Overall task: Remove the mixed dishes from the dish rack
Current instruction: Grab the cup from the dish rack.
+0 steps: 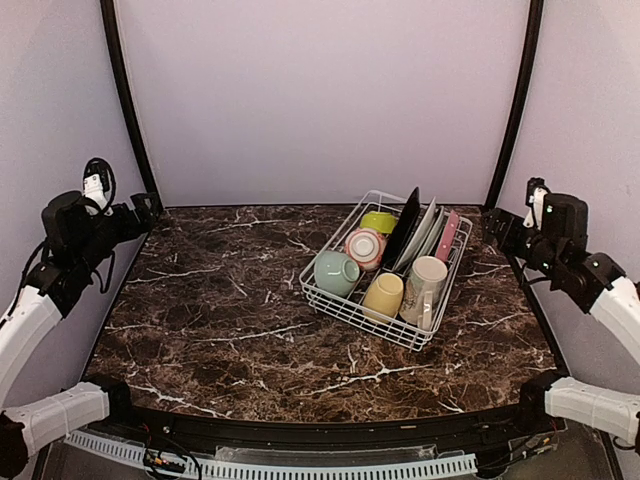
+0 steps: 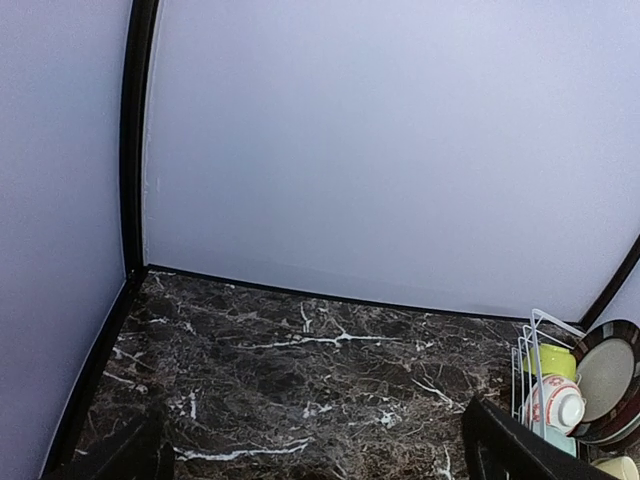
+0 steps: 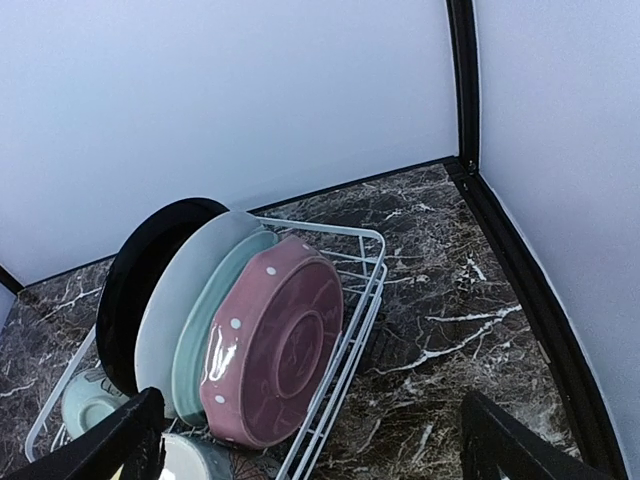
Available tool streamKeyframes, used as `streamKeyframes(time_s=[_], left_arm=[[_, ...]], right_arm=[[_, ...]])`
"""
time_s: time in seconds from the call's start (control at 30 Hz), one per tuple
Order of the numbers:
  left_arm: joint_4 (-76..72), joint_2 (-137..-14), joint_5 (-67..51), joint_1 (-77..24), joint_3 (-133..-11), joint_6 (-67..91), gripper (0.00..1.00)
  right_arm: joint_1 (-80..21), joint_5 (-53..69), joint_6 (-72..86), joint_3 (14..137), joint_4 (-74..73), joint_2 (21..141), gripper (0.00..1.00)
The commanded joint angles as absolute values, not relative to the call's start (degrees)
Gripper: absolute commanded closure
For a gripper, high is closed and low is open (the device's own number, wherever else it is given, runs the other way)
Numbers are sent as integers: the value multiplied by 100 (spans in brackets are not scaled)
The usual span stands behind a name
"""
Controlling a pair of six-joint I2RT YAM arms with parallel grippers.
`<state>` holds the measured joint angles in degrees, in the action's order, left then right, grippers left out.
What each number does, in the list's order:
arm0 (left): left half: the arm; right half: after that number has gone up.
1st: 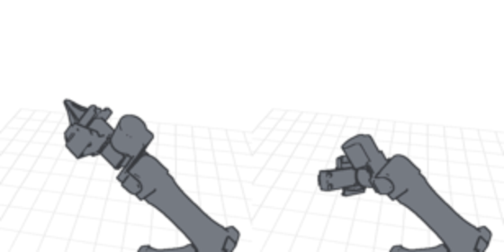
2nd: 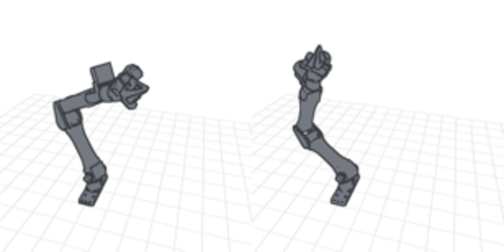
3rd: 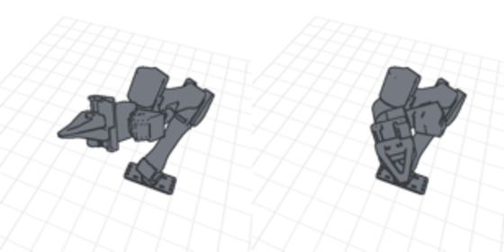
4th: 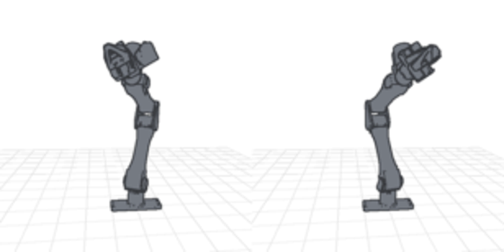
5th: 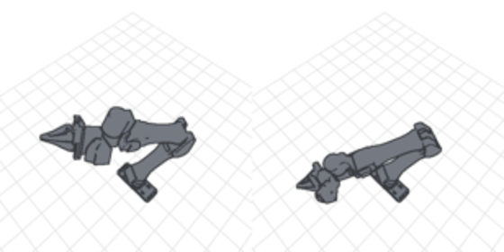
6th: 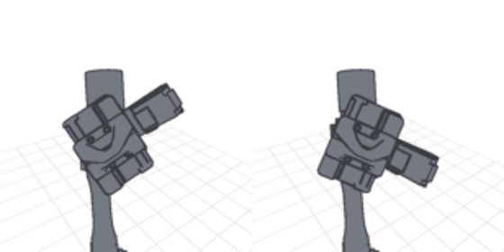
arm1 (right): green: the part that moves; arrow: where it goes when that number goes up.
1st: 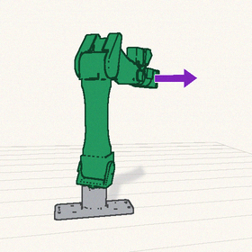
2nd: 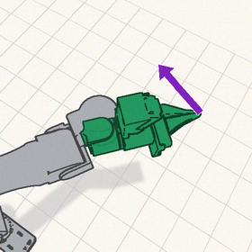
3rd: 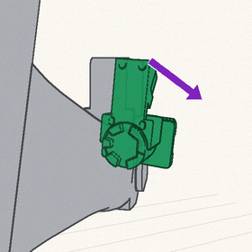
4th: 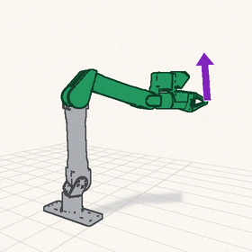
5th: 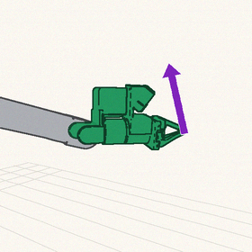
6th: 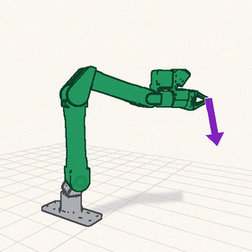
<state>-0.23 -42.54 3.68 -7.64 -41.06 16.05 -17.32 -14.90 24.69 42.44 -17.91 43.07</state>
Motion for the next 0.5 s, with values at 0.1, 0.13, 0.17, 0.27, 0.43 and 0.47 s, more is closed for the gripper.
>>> streamKeyframes(time_s=[0.1,0.13,0.17,0.27,0.43,0.47], left_arm=[[164,-5138,-327,-883,-5066,1380,1],[183,-5225,-390,-893,-5159,1371,1],[205,-5308,-448,-900,-5240,1364,1],[255,-5484,-605,-918,-5408,1348,1],[343,-5724,-873,-935,-5580,1349,1],[362,-5790,-947,-937,-5612,1356,1]], right_arm=[[-1971,-1626,2215,5477,-2546,5427,1],[-1990,-1626,2209,5595,-2621,5548,1],[-2008,-1605,2201,5672,-2670,5647,1],[-2046,-1384,2106,5778,-2694,5810,1],[-2078,-663,1737,5871,-2730,5954,1],[-2095,-479,1663,5895,-2752,5989,1]])
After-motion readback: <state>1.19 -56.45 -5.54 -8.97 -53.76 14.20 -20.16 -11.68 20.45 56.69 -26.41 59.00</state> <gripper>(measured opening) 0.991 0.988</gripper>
